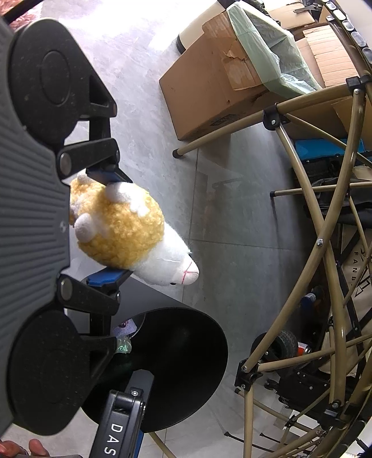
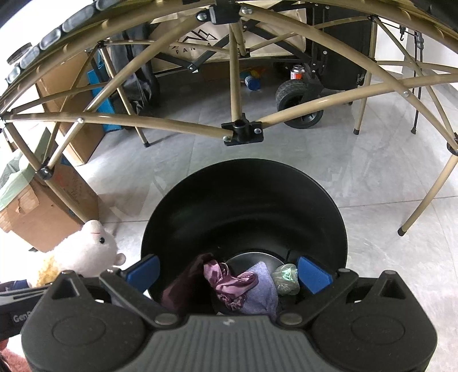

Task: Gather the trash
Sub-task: 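Move the left gripper with the plush toy over the black bin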

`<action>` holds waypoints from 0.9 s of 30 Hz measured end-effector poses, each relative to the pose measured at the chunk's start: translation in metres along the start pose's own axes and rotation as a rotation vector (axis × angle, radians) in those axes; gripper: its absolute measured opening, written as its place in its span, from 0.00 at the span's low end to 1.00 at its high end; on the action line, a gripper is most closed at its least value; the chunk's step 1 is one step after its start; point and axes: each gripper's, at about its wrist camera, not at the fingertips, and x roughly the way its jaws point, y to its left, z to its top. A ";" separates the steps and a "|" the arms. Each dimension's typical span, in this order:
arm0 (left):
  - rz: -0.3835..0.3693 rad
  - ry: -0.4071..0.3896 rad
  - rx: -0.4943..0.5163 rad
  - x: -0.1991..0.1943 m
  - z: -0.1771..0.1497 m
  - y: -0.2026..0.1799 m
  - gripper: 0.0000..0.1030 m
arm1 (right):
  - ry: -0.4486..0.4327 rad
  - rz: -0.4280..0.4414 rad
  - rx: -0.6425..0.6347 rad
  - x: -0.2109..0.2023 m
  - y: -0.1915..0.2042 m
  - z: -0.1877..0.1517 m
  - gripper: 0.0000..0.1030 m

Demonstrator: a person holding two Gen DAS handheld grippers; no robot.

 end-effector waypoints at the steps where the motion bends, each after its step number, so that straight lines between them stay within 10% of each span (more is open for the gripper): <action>1: -0.001 -0.001 0.000 -0.001 0.000 0.000 0.56 | 0.000 -0.001 0.002 0.000 0.000 0.000 1.00; 27: -0.031 -0.168 0.047 -0.037 0.020 -0.028 0.56 | -0.064 -0.044 0.098 -0.042 -0.041 0.008 1.00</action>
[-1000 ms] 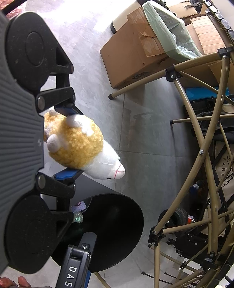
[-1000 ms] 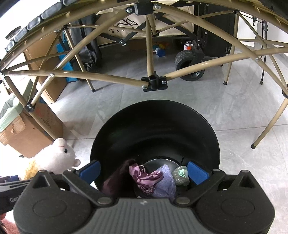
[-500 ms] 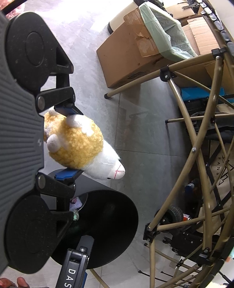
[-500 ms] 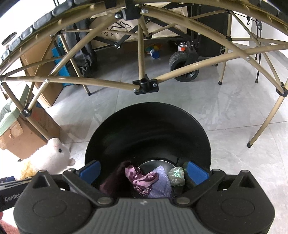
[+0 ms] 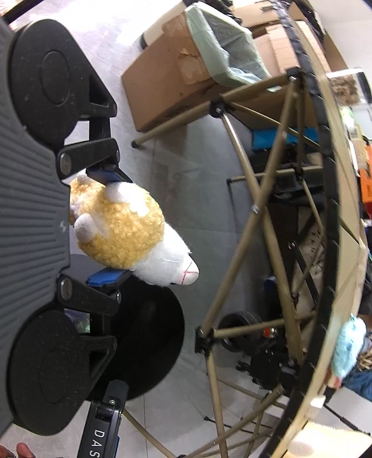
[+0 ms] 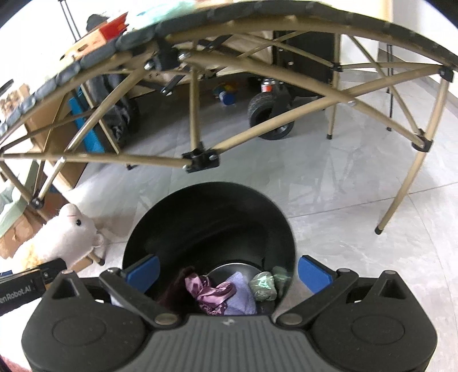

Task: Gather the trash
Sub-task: 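Move the left gripper with the plush toy over the black bin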

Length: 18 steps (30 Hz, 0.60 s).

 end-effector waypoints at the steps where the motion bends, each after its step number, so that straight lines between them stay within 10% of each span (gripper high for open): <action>1: -0.007 -0.005 0.007 -0.001 0.002 -0.004 0.56 | -0.005 -0.002 0.005 -0.002 -0.004 0.001 1.00; 18: -0.128 -0.004 0.153 -0.001 0.009 -0.078 0.56 | -0.092 -0.088 0.180 -0.032 -0.083 0.014 1.00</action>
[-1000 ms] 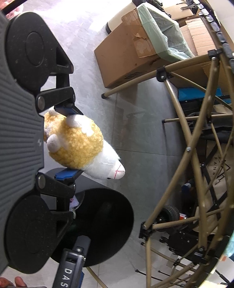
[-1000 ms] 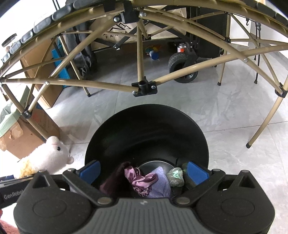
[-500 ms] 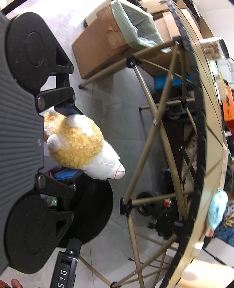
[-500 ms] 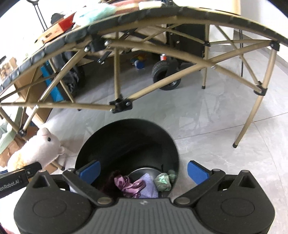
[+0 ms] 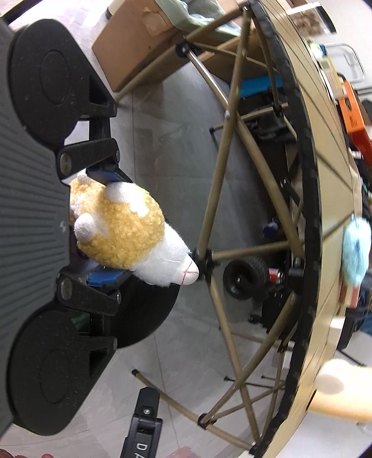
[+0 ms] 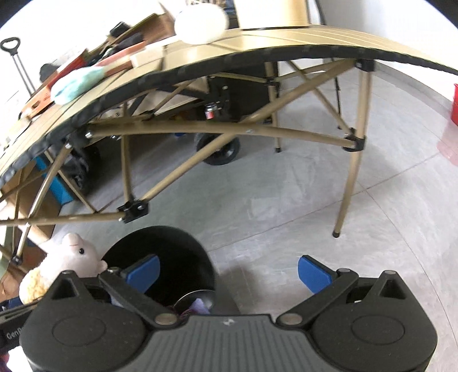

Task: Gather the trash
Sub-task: 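Move the left gripper with the plush toy over the black bin, then open the left gripper to drop the plush toy into the bin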

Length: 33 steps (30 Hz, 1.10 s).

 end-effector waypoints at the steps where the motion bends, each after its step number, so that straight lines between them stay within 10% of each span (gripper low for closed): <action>1: -0.005 0.002 0.010 0.001 0.000 -0.005 0.56 | -0.002 -0.002 0.008 -0.001 -0.004 0.000 1.00; 29: -0.047 0.121 0.088 0.046 0.005 -0.053 0.59 | -0.039 -0.058 0.144 -0.004 -0.046 0.006 1.00; 33: -0.058 0.159 0.062 0.048 0.006 -0.051 0.81 | -0.039 -0.065 0.144 -0.004 -0.046 0.006 1.00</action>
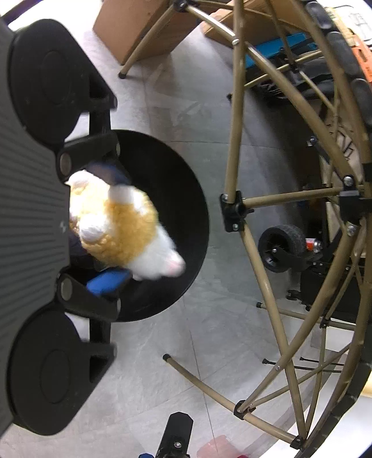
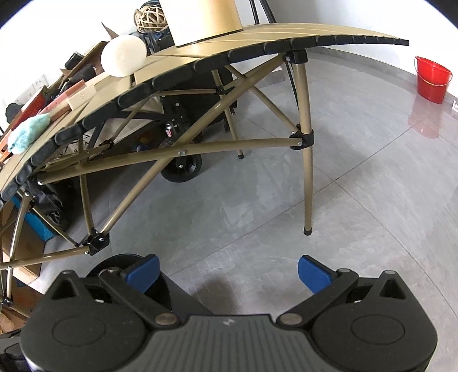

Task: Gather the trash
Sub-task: 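Open the left gripper to drop the plush toy into the bin, then raise both grippers back toward the items on the table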

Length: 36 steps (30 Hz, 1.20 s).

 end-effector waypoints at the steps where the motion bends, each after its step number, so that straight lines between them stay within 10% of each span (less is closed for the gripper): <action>1: -0.004 0.010 -0.014 0.001 0.000 0.001 0.96 | 0.001 0.000 -0.001 0.000 0.000 0.000 1.00; 36: -0.041 -0.057 -0.035 -0.029 0.003 0.010 1.00 | -0.035 0.029 -0.021 -0.011 0.009 0.004 1.00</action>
